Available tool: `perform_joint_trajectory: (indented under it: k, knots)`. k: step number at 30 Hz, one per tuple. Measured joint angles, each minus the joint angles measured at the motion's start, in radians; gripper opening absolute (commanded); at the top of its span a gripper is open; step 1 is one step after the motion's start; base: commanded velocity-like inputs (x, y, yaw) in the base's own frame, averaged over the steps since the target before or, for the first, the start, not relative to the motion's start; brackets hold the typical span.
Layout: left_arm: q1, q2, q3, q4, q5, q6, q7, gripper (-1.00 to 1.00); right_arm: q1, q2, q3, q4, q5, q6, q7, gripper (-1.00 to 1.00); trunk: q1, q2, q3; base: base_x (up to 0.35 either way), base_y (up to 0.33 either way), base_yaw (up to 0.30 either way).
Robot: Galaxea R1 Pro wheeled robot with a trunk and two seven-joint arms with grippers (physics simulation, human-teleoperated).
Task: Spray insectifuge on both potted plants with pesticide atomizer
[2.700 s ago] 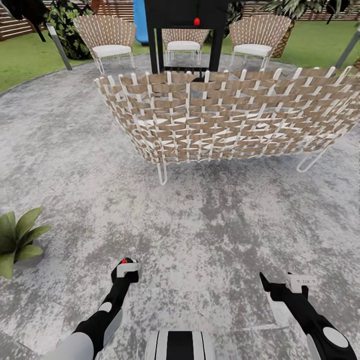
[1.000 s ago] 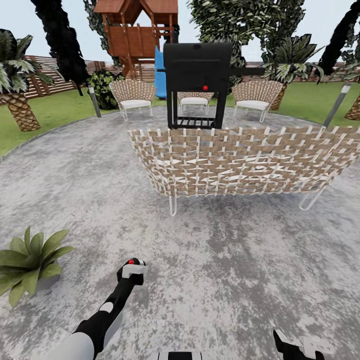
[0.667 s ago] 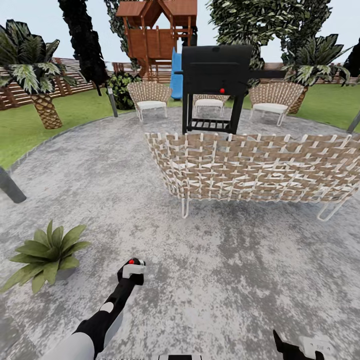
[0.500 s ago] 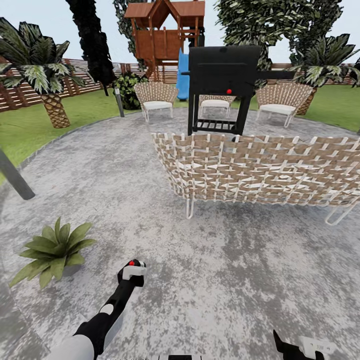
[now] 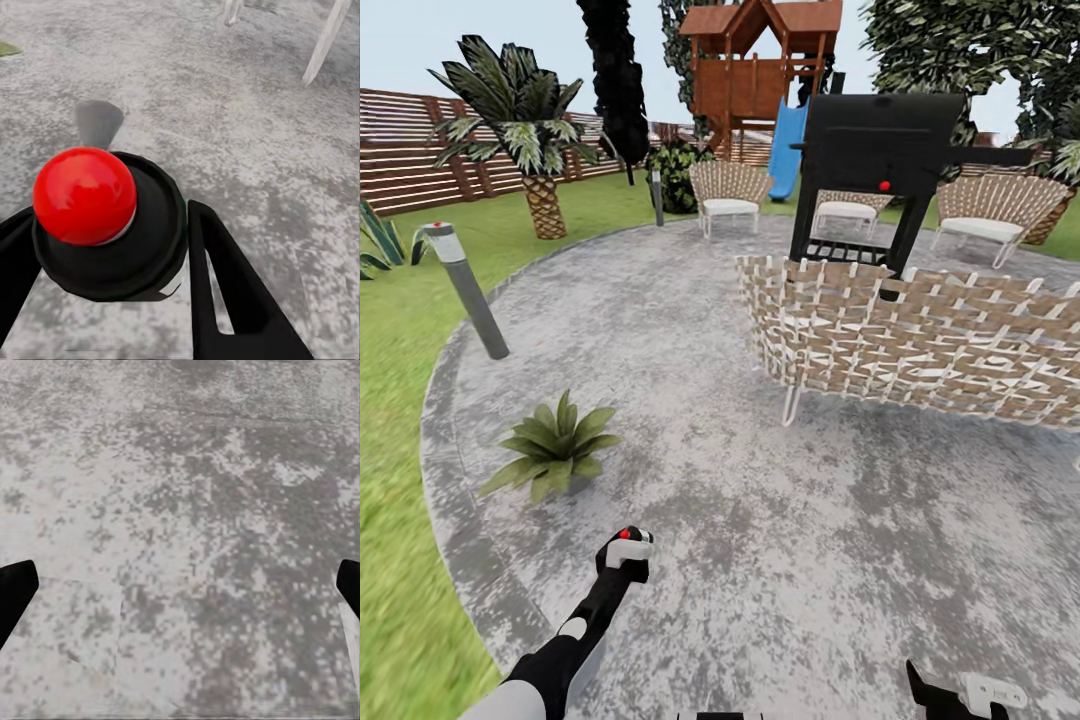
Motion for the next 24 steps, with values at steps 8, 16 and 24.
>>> perform_joint_trajectory:
  k: [8, 16, 24]
  knots:
    - [0.000, -0.001, -0.001, 0.001, 0.000, -0.001, 0.000, -1.00, 0.000, 0.000, 0.000, -0.001, 0.000, 0.000, 0.002, 1.00, 0.000, 0.000, 0.004, -0.279, 0.108, 0.269]
    - [0.002, -0.001, -0.011, 0.001, -0.001, -0.002, -0.001, -1.00, 0.000, 0.000, 0.000, 0.005, -0.001, 0.000, 0.002, 1.00, 0.000, 0.000, 0.007, -0.139, -0.017, 0.269]
    - [0.002, 0.000, -0.075, 0.001, 0.001, -0.001, 0.002, -1.00, 0.000, 0.000, 0.001, 0.005, -0.001, 0.002, 0.005, 1.00, 0.000, 0.000, 0.009, -0.003, 0.000, 0.272]
